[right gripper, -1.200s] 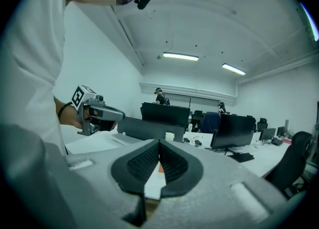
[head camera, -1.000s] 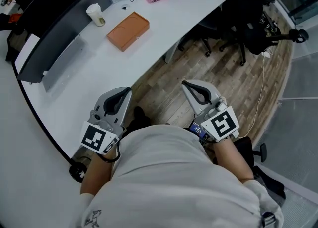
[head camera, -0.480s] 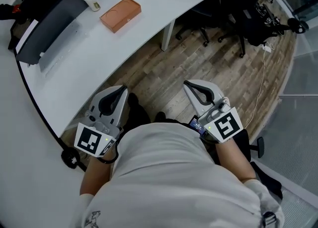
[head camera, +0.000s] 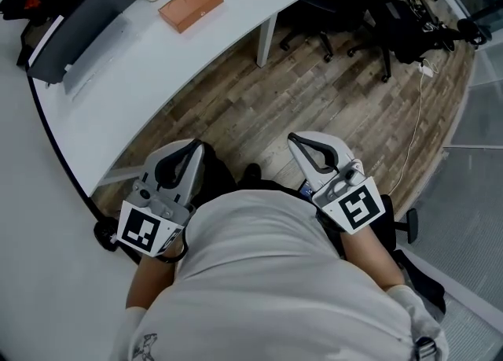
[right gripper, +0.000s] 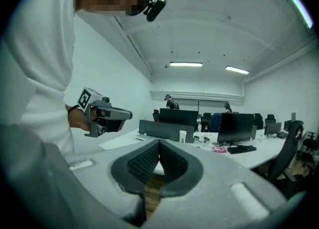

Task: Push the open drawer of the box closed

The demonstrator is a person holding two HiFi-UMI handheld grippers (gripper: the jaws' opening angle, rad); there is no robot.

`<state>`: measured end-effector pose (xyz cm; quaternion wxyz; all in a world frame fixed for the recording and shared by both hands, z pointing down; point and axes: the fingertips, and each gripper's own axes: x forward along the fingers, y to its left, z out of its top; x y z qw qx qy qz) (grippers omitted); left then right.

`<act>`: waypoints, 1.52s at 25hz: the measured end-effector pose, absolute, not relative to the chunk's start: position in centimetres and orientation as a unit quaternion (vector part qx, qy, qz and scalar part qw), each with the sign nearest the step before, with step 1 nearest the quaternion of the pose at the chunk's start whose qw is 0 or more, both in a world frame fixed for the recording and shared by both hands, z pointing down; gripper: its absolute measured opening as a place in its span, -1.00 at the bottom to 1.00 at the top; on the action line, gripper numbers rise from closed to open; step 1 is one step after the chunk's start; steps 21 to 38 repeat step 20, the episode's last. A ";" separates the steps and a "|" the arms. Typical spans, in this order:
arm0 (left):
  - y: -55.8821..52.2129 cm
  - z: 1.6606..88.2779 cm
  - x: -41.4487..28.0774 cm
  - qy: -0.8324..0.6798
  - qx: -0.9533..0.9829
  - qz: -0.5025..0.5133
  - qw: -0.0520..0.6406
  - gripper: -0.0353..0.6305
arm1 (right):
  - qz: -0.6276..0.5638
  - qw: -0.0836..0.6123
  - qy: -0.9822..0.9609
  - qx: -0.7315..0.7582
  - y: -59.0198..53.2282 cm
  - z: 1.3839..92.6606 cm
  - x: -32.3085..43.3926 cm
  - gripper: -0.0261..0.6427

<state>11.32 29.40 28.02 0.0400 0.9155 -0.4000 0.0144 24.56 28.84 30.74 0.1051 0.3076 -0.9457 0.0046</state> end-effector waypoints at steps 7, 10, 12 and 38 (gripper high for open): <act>29.9 27.7 11.4 -0.405 0.914 0.005 0.038 -0.90 | 0.000 0.104 -0.949 0.298 29.7 30.6 24.1 -0.91; 29.6 28.0 11.9 -0.408 0.912 0.008 0.041 -0.90 | -0.008 0.109 -0.947 0.301 29.7 30.9 24.4 -0.91; 29.4 28.2 12.1 -0.403 0.914 0.005 0.044 -0.90 | -0.009 0.114 -0.946 0.303 29.5 31.2 24.6 -0.91; 28.4 28.6 12.2 -0.392 0.919 0.006 0.047 -0.90 | -0.007 0.126 -0.942 0.310 28.4 31.9 24.5 -0.91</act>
